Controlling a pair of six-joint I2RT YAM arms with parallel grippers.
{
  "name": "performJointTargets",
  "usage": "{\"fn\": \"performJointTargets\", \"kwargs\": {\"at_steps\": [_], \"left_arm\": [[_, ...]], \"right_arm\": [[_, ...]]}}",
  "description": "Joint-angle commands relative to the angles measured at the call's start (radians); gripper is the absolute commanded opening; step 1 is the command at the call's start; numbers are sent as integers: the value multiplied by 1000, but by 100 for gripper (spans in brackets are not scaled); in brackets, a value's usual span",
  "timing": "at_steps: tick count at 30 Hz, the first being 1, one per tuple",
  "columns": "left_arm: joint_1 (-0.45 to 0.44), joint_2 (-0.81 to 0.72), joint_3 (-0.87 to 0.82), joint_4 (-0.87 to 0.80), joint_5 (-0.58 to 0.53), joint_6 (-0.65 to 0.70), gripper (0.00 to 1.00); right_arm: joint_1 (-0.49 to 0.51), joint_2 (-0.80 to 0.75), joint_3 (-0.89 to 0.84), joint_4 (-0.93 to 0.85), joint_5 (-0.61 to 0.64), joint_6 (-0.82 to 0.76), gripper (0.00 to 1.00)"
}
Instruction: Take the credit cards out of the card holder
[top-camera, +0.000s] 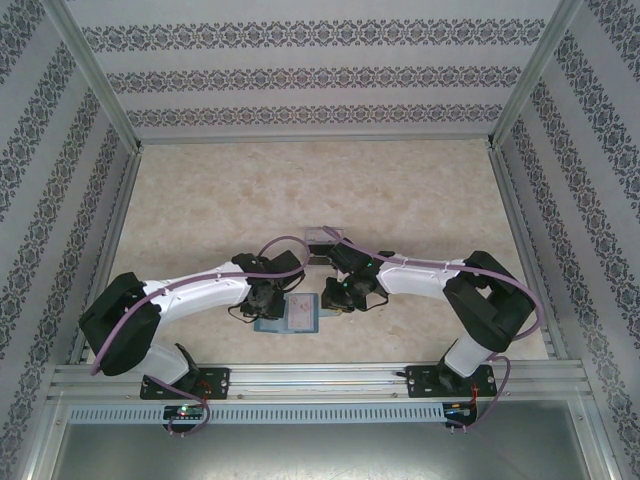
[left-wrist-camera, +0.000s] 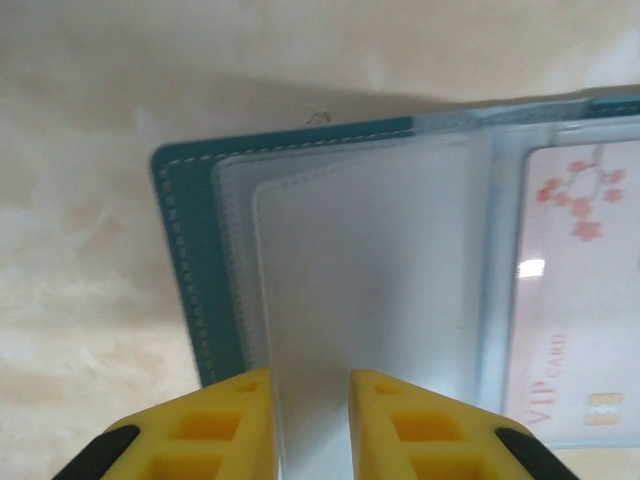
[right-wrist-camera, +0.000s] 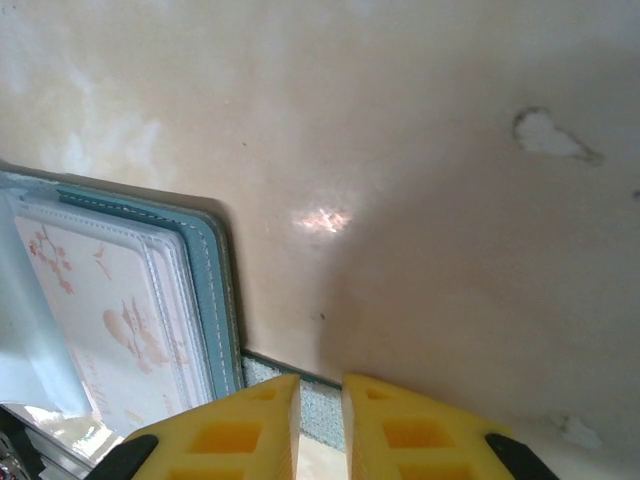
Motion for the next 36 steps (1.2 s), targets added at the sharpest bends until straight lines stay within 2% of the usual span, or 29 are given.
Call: {"fn": "performJointTargets", "kwargs": {"at_steps": [1, 8, 19, 24, 31, 36], "left_arm": [[-11, -8, -19, -76, -45, 22, 27], [-2, -50, -19, -103, -57, 37, 28], [48, -258, 24, -183, -123, 76, 28], [68, -352, 51, -169, -116, 101, 28], [81, -420, 40, -39, -17, 95, 34], [82, -400, -30, 144, 117, 38, 34]], "right_arm": [[14, -22, -13, -63, 41, -2, 22], [18, -31, 6, -88, 45, -3, 23], [27, -71, 77, -185, 71, -20, 26], [33, -84, 102, -204, 74, -20, 26], [51, -97, 137, -212, 75, -9, 26], [62, -95, 152, -192, 65, 4, 26]]}}
